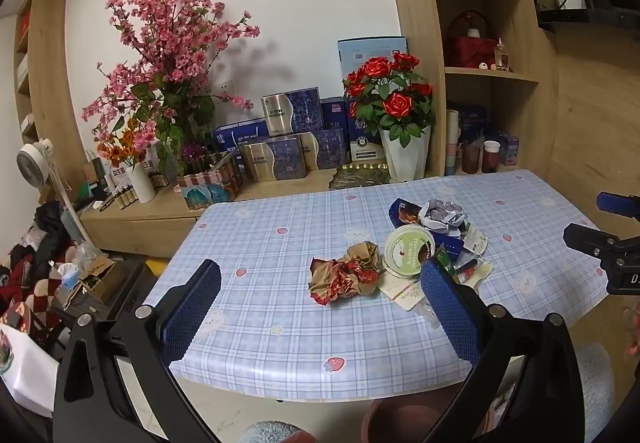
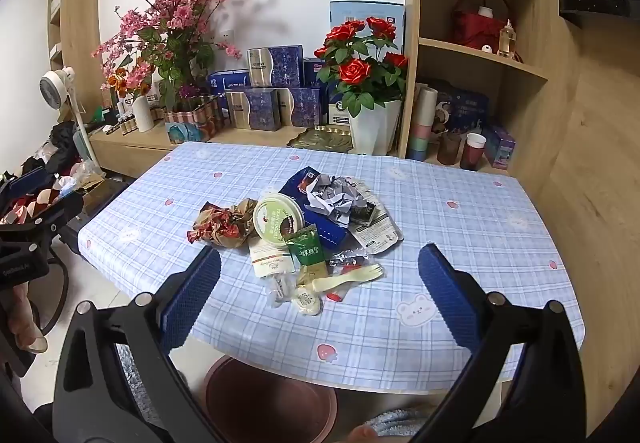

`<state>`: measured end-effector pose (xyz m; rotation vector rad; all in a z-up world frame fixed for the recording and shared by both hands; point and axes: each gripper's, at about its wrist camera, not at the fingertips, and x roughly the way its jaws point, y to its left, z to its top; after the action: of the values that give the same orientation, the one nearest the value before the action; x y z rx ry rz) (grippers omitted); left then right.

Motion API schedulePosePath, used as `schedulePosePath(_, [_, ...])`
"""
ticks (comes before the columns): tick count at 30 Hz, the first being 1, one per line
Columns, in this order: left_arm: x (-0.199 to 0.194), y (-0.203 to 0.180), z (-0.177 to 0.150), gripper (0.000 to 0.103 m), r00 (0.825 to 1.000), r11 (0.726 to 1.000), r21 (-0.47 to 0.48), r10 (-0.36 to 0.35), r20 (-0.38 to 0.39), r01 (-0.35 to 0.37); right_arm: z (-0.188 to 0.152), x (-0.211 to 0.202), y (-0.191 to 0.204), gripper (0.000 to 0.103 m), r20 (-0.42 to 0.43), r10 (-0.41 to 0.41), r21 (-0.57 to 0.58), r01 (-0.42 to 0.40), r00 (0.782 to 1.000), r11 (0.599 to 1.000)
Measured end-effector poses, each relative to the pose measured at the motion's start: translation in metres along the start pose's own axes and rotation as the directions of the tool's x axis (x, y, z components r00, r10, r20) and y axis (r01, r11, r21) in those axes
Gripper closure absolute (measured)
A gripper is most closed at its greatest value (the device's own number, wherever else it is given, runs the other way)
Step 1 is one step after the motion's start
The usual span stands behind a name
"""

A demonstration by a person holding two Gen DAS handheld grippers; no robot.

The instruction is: Collect trash

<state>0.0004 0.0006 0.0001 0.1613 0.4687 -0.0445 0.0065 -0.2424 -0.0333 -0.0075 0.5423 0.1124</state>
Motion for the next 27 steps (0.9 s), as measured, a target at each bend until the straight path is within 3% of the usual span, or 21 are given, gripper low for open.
schedulePosePath(27, [0.0009, 0.0070, -0.0022, 0.005, 1.000, 1.000, -0.009, 0.003, -0.006, -0.003, -0.0005, 0.0000, -0.0002, 0.006, -0.005, -0.002, 0.002, 0.002, 1.000, 1.000])
